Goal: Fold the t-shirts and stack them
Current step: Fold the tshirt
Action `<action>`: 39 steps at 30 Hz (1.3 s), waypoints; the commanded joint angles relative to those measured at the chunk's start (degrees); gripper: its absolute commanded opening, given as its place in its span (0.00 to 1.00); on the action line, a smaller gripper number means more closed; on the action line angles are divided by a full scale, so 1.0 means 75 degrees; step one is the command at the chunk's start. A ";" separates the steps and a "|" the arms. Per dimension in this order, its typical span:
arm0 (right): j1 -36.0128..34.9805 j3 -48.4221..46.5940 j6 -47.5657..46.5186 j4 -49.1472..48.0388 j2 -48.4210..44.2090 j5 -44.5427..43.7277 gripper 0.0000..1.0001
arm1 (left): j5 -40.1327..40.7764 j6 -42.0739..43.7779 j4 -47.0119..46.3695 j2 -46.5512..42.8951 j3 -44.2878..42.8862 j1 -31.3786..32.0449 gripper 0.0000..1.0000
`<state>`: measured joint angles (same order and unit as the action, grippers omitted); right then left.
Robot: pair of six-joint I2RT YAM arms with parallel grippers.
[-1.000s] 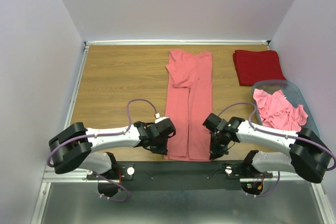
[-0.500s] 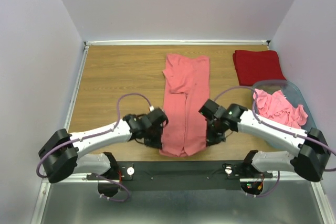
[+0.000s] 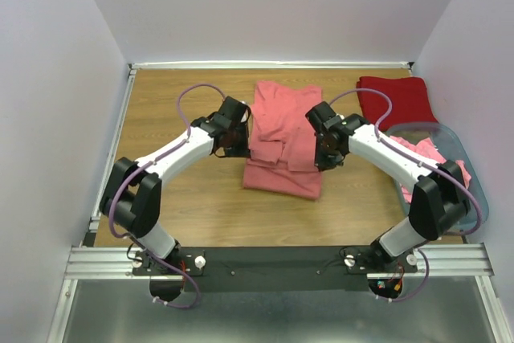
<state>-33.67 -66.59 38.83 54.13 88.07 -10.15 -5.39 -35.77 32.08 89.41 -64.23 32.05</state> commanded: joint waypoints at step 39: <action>0.0564 -0.0344 -0.1345 -0.2131 0.2015 -0.0873 0.01 | 0.0882 0.0246 -0.1792 0.1989 -0.0284 -0.0477 0.10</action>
<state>-29.91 -70.43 28.88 39.53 102.13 -14.24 -1.65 -34.00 20.53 103.11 -66.94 28.93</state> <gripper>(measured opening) 0.015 0.104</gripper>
